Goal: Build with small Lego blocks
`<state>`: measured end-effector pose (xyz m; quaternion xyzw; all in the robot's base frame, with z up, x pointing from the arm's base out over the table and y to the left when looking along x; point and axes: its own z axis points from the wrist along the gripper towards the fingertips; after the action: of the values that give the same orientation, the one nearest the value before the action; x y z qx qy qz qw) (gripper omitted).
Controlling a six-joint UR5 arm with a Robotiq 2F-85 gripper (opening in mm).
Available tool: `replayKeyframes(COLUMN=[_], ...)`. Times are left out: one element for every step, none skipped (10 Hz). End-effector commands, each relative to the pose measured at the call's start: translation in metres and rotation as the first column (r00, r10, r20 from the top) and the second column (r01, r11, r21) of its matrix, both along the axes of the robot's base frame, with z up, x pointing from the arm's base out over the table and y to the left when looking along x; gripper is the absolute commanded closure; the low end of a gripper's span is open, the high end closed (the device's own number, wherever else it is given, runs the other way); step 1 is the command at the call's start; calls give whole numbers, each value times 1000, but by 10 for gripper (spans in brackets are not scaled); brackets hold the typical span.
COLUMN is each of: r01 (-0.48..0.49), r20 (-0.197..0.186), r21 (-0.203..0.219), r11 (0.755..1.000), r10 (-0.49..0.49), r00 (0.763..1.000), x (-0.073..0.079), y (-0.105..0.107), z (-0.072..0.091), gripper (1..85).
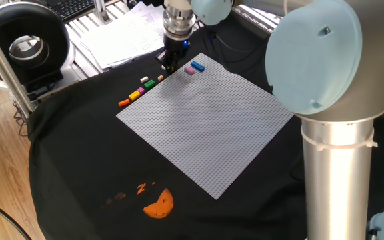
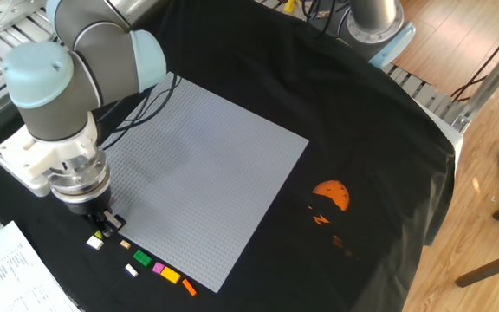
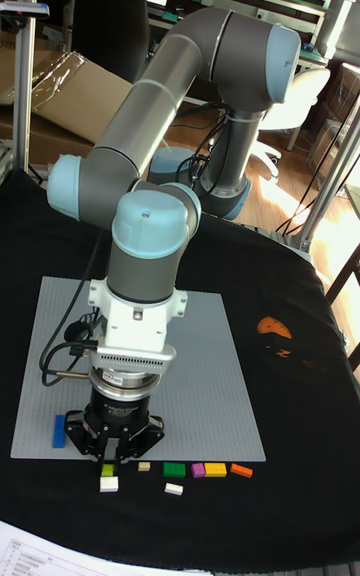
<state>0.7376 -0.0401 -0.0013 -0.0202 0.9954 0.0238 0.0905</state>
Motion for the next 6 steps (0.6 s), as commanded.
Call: replayKeyframes(r01=[17, 27, 34, 43, 46, 44], r20=[8, -2, -13, -18, -21, -22], r21=[12, 15, 16, 19, 27, 9], r11=[1000, 1000, 999, 999, 999, 999], r10=[-17, -27, -34, -43, -45, -44], r00=[1000, 1000, 999, 999, 999, 999], x=[2, -1, -5, -7, -10, -12], y=[1, 2, 2, 2, 6, 1], z=[4, 9, 13, 16, 19, 19], gripper=[627, 643, 677, 713, 713, 730])
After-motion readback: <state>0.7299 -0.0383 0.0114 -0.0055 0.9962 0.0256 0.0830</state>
